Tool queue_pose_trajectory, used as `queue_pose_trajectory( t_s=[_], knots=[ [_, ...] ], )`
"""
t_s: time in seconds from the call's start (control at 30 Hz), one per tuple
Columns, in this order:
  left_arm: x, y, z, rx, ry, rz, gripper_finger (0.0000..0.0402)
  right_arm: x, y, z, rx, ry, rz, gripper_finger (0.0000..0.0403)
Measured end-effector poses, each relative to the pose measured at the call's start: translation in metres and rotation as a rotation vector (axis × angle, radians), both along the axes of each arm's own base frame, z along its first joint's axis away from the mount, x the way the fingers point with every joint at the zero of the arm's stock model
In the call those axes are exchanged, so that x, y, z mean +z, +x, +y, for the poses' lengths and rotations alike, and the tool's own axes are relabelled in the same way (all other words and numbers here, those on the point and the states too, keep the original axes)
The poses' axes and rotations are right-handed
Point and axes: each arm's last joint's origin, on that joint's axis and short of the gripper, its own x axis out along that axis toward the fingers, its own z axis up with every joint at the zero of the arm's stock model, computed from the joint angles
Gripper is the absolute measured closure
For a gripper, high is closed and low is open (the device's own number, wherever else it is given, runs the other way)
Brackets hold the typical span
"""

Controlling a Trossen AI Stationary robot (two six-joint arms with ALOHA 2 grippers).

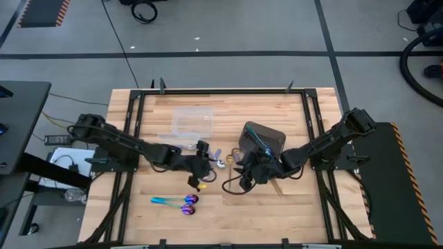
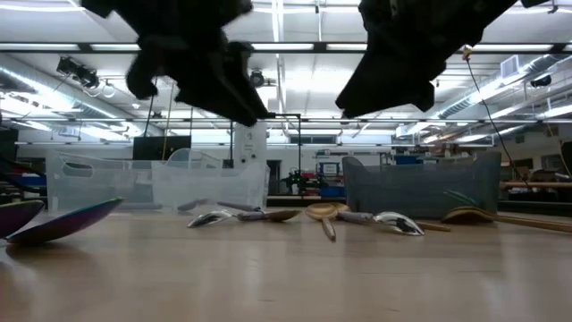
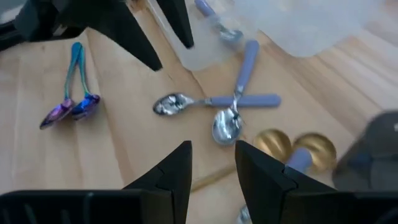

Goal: Sort silverware by color (type)
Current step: Put the blue spoon into the bottom transparent bin

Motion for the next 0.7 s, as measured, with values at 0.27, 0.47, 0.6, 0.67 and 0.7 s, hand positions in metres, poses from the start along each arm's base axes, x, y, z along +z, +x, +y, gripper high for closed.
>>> queue_pose_trajectory(
  t_s=[0.27, 0.47, 0.6, 0.67, 0.7],
  knots=[
    [-0.013, 0.031, 0.018, 0.011, -0.036, 0.173, 0.0259, -0.002, -0.005, 0.008, -0.016, 0.033, 0.005, 0.0270],
    [-0.012, 0.045, 0.037, 0.033, -0.036, 0.320, 0.0260, -0.002, -0.008, 0.013, -0.026, 0.036, 0.007, 0.0270],
    [-0.013, 0.050, 0.051, 0.029, -0.063, 0.387, 0.0260, -0.002, -0.010, 0.016, -0.035, 0.030, -0.002, 0.0270],
    [-0.016, 0.052, 0.058, 0.019, -0.066, 0.398, 0.0260, -0.002, -0.011, 0.018, -0.038, 0.021, -0.005, 0.0270],
    [-0.016, 0.051, 0.061, 0.017, -0.067, 0.411, 0.0260, -0.002, -0.011, 0.018, -0.041, 0.020, -0.010, 0.0270]
  ],
)
